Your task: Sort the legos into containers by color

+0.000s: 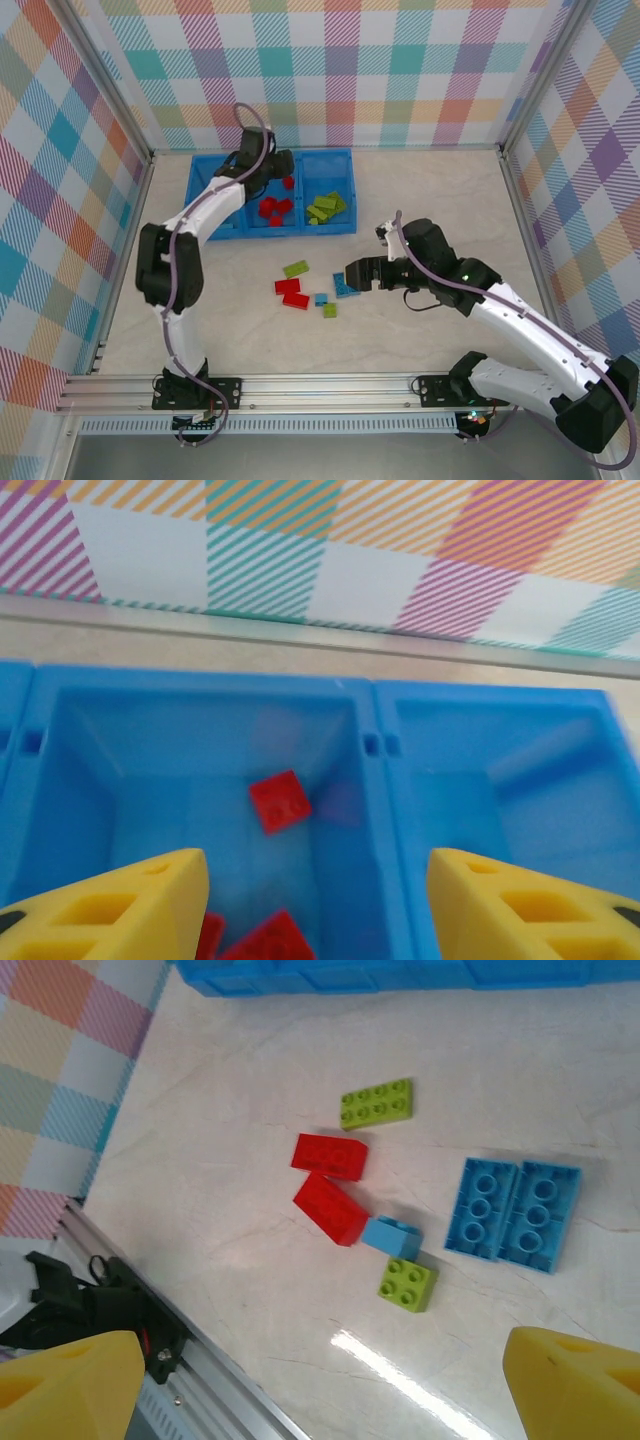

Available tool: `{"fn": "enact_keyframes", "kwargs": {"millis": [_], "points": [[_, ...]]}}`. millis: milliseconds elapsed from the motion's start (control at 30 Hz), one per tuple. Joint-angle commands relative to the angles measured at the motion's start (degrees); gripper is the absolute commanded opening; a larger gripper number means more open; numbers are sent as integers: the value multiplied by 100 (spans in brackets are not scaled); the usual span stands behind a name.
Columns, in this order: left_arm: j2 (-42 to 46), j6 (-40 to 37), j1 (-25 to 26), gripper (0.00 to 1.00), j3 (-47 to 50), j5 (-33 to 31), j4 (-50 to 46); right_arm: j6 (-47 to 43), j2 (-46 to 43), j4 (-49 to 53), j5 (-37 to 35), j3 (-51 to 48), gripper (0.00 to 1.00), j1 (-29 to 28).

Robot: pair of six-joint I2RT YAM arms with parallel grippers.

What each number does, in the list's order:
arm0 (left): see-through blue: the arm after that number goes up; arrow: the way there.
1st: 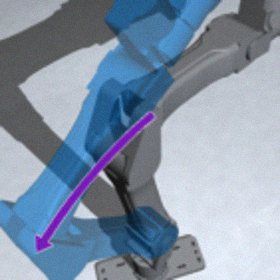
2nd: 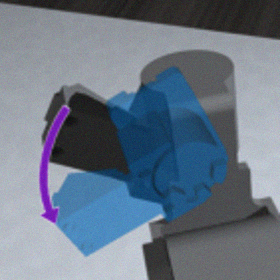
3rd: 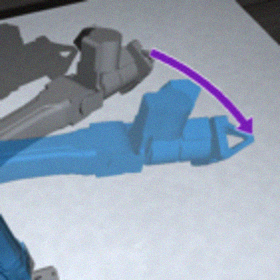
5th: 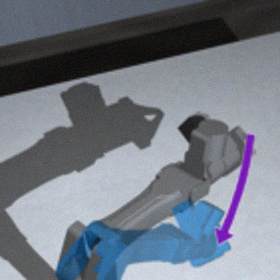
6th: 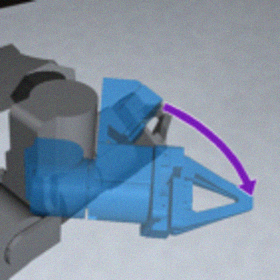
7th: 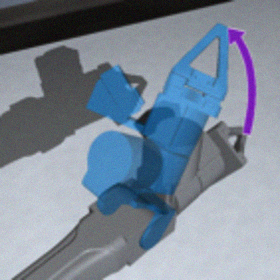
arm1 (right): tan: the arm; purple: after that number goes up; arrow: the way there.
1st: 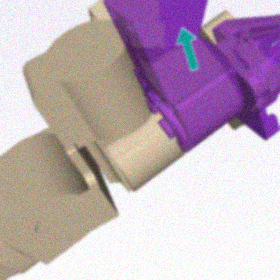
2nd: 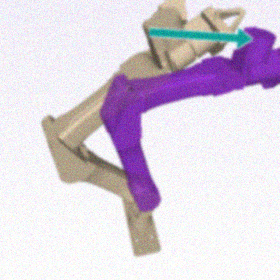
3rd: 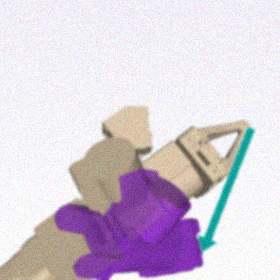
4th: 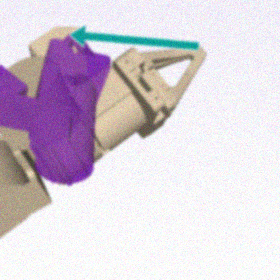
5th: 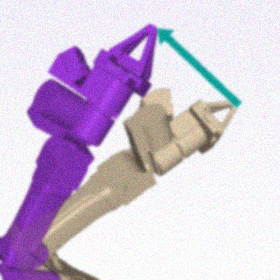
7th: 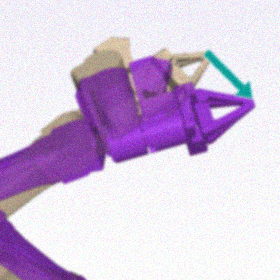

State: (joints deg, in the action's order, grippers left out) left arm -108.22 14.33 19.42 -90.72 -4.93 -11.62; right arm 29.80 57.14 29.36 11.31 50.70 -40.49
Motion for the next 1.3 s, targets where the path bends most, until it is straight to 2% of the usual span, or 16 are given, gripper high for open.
{"fn": "enact_keyframes", "kwargs": {"millis": [0,167,300,400,567,700,900,1267], "points": [[1073,743,540,60,819,507,205,151,-159,-1,-569,-193,94,-3],[1763,1701,1796,60,1735,126,-140,351,-567,339,-1512,-481,96,36],[1698,2155,2914,58,2222,-379,-316,391,-956,265,-1571,-742,96,76],[1664,2370,3348,56,2649,-824,-385,394,-1021,250,-1505,-776,96,87],[1609,2367,3411,56,3151,-777,-683,371,-873,156,-1370,-795,97,86],[1084,1839,3411,56,2873,-89,-705,333,-711,91,-1284,-732,97,94],[596,1716,3346,54,2675,-237,-614,403,-807,115,-1260,-761,97,99],[391,1714,3042,35,2994,-339,-548,446,-768,38,-1251,-767,97,93]]}}
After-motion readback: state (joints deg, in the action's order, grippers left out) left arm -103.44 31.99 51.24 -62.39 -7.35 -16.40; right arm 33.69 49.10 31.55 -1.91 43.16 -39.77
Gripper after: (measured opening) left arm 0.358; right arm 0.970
